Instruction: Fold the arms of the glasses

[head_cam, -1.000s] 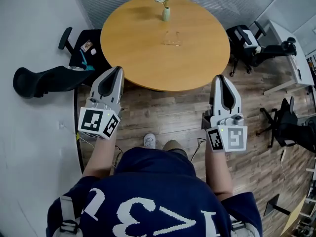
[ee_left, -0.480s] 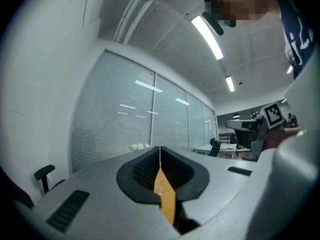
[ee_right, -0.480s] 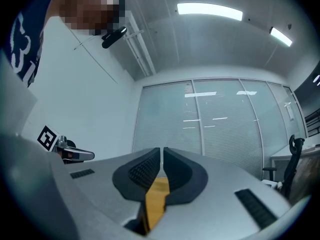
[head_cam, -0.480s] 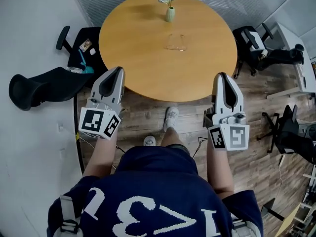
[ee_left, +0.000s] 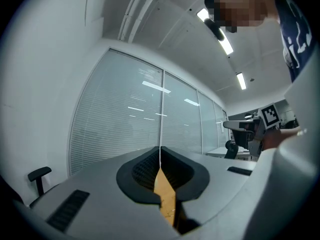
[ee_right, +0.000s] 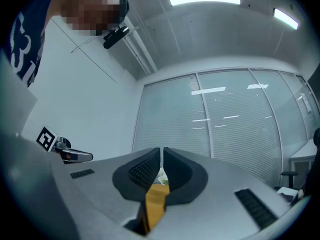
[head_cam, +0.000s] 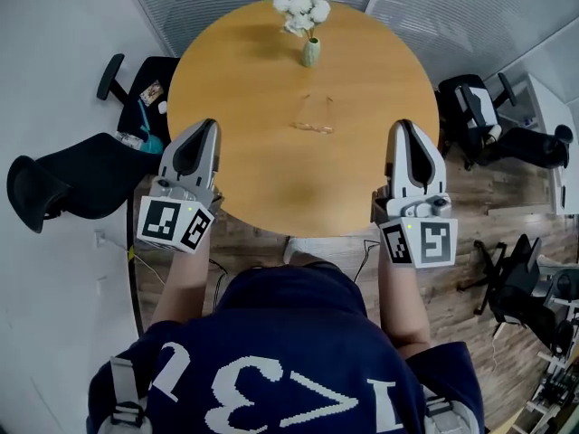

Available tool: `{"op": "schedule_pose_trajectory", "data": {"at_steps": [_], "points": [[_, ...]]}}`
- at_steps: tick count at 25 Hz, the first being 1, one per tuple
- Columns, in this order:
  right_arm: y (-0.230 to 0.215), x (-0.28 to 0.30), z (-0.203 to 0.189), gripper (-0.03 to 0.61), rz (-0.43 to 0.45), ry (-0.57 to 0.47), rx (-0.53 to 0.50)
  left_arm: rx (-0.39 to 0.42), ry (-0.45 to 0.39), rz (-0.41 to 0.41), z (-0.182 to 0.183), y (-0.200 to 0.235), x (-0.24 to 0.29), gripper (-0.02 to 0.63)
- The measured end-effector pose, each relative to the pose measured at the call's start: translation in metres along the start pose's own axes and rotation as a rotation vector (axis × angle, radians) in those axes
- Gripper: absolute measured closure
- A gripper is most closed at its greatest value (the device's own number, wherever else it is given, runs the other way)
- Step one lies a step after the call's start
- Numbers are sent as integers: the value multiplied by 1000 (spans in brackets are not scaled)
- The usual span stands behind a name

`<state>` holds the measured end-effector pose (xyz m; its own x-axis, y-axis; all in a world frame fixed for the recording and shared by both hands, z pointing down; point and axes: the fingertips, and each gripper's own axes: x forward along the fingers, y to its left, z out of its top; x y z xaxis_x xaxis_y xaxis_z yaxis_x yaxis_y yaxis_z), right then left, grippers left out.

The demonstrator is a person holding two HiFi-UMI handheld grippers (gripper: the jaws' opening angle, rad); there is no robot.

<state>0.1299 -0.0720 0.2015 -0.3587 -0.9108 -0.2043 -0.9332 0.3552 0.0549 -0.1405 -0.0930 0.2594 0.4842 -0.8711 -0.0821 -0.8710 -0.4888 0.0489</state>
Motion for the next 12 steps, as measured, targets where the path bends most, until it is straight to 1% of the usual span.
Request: {"op": "schedule_pose_trajectory", "data": {"at_steps": [3, 6, 12], "points": [[-26, 26, -11, 538, 28, 12, 5, 1, 4, 28, -7, 2, 30, 594], [-41, 46, -24, 538, 47, 32, 12, -13, 22, 40, -17, 2, 50, 594], [-48, 71, -52, 538, 33, 84, 22, -30, 62, 9, -38, 10, 80, 594]]}}
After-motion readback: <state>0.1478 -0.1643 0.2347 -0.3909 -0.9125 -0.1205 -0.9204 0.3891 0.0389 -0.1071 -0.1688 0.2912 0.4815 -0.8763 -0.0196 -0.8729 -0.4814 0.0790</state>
